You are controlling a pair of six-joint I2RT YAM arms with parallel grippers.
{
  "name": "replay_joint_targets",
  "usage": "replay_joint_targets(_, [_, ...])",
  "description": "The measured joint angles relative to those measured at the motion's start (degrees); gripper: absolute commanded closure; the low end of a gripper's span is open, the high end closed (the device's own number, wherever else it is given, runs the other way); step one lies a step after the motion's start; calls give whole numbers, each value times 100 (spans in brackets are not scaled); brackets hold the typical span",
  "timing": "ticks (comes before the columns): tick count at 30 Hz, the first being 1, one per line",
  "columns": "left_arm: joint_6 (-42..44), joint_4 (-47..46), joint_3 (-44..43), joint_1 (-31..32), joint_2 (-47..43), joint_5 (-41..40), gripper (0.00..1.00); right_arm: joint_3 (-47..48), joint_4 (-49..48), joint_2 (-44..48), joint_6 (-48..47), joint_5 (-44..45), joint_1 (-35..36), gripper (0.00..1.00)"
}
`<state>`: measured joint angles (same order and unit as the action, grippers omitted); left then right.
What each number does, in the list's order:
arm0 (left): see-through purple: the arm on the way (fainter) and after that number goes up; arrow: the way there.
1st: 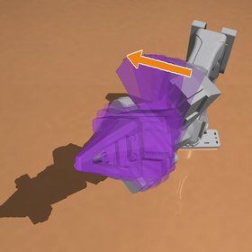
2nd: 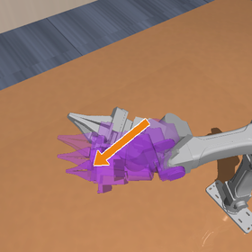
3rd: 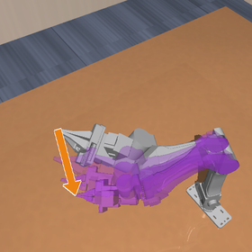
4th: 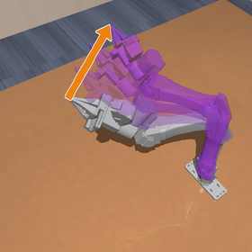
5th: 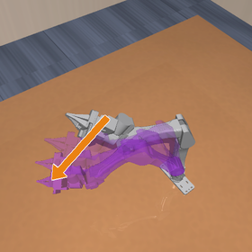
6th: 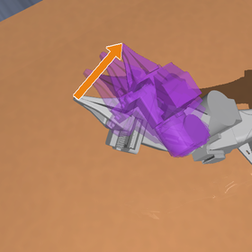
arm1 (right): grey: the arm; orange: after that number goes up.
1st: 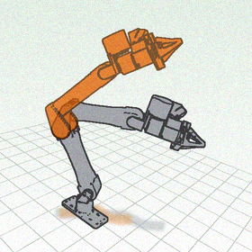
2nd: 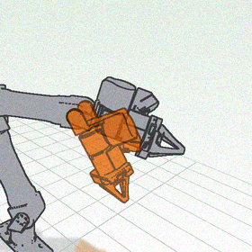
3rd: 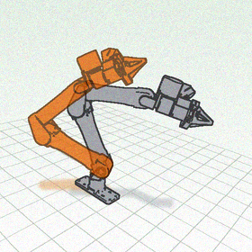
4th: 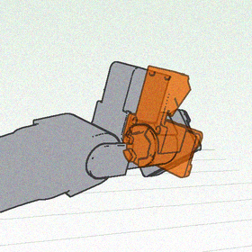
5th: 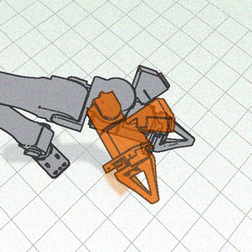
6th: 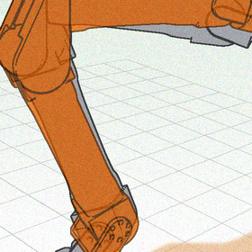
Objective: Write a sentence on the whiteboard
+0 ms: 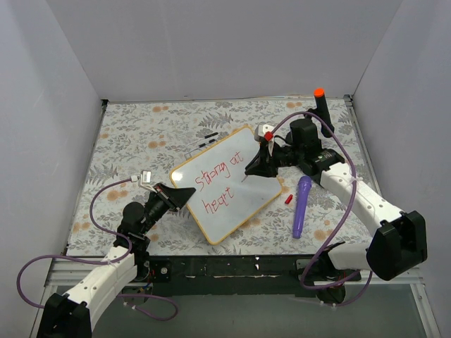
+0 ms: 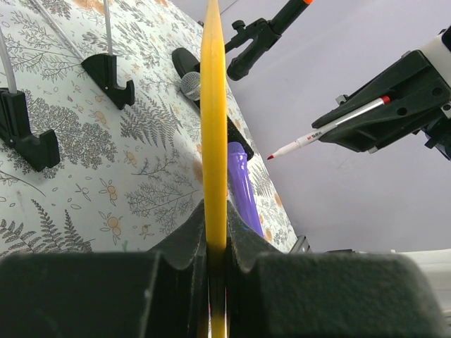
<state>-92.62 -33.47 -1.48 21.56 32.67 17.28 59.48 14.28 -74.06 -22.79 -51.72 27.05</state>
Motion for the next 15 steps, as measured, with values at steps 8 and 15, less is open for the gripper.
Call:
replay_joint_targets(8, [0, 11, 0, 0, -11, -7, 100, -35, -245, -44, 151, 66, 0, 99])
replay_joint_targets(15, [0, 13, 0, 0, -63, -13, 100, -125, -304, -44, 188, 61, 0, 99])
